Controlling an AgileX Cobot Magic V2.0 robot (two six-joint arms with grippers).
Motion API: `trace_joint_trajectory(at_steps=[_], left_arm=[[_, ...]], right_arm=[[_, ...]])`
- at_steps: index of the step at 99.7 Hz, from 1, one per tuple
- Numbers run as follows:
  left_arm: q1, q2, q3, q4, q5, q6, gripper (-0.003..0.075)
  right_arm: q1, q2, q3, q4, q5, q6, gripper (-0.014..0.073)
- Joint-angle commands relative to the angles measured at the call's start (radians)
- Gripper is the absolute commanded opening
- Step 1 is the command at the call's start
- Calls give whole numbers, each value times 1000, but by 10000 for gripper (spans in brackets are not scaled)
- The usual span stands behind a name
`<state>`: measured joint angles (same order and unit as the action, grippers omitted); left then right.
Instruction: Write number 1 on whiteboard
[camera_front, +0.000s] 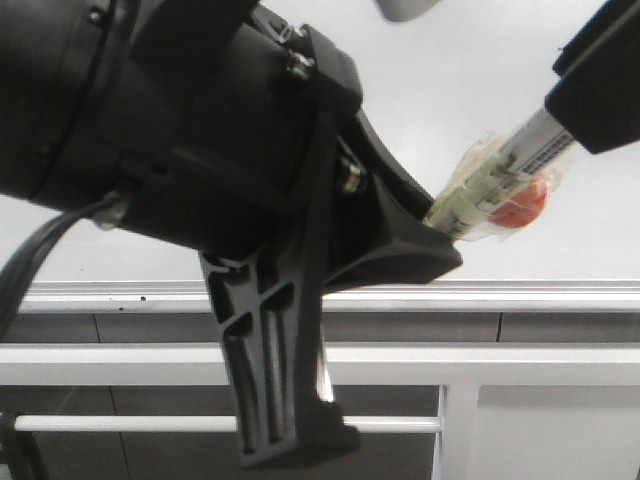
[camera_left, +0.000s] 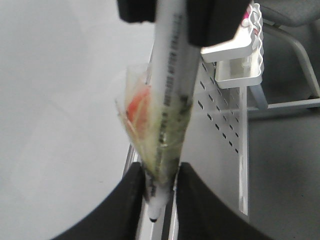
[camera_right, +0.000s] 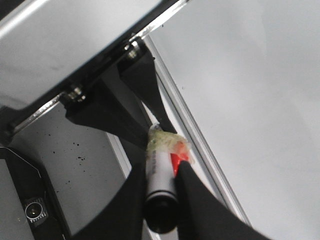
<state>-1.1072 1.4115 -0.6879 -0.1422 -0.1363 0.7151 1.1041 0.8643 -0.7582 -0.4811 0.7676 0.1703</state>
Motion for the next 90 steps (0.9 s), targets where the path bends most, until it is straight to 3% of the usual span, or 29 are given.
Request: trace_joint_trajectory(at_steps=[1,12,23,35,57,90], left_arm=[[-1,-34,-31,-6,-57,-9,292],[-3,-48,-31,-48,-20,-9,428],[-3,-102,-31,-113,51,-11,421],[2,-187,-31,-192,123,-11,329],[38,-286,4,-195,136,-11,-17],[89,-291,75,-444,-44,-17,-20]], right_arm=[[4,-3,-37,-55,-41,9,-64],[-7,-3,-59,-74,-29,108,-64],[-18,-26,-91,-145,34,221,-64],[-18,-101,-102,-182,98,303,-64],[-18,-285,-81,-113,104,306,-63],[-18,-407,35,-44,5,316,-58]])
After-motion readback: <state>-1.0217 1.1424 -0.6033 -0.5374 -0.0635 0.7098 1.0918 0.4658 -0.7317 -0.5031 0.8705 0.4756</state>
